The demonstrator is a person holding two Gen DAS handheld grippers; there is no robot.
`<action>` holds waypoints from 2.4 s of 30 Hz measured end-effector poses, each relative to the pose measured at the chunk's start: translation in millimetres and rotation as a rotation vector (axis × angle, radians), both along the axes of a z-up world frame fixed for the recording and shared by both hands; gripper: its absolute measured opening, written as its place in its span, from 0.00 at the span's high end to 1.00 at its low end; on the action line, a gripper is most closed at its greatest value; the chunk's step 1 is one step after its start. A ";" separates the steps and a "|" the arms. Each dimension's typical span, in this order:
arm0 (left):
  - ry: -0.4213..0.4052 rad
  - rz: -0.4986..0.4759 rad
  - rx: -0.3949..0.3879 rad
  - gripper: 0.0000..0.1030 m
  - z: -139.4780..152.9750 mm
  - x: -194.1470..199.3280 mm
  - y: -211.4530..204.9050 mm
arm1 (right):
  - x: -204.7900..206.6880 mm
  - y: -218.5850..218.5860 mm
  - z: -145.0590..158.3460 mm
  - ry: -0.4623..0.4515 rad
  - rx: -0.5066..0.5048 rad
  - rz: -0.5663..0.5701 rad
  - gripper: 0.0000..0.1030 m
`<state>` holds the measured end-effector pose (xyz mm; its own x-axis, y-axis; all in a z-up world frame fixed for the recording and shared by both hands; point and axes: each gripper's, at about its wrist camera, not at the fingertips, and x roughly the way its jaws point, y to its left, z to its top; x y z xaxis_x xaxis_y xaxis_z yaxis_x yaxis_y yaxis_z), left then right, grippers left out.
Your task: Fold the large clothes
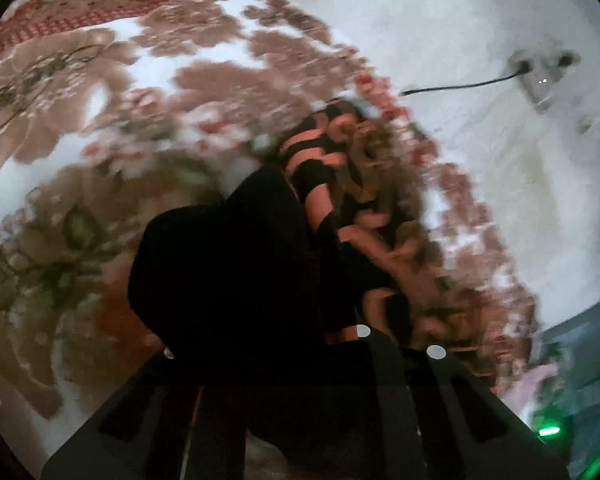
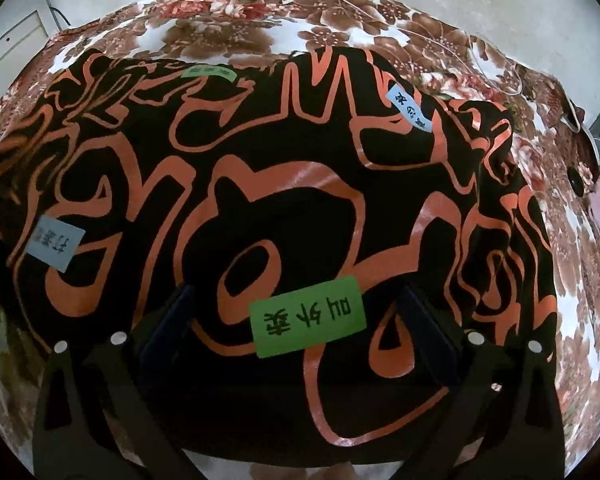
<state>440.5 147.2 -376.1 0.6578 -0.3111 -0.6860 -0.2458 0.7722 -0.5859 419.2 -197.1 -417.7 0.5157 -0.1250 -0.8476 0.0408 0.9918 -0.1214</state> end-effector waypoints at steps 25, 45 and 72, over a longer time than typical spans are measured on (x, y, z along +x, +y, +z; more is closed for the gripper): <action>-0.461 -0.693 0.437 0.90 178.4 -10.6 -330.5 | -53.4 -99.9 34.7 -0.044 0.173 -0.099 0.05; -0.509 -1.121 1.285 0.90 -18.5 -118.6 -463.7 | -79.2 -317.3 68.5 -0.041 0.697 -0.219 0.05; -0.641 -1.045 1.244 0.89 -15.3 -148.8 -495.6 | 51.8 -244.8 25.1 0.390 0.866 0.047 0.32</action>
<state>291.8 -348.5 -391.4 0.7806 -0.2800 -0.5588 0.6193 0.4676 0.6307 470.9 -441.9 -392.6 0.1650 0.6413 -0.7493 0.1108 0.7428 0.6602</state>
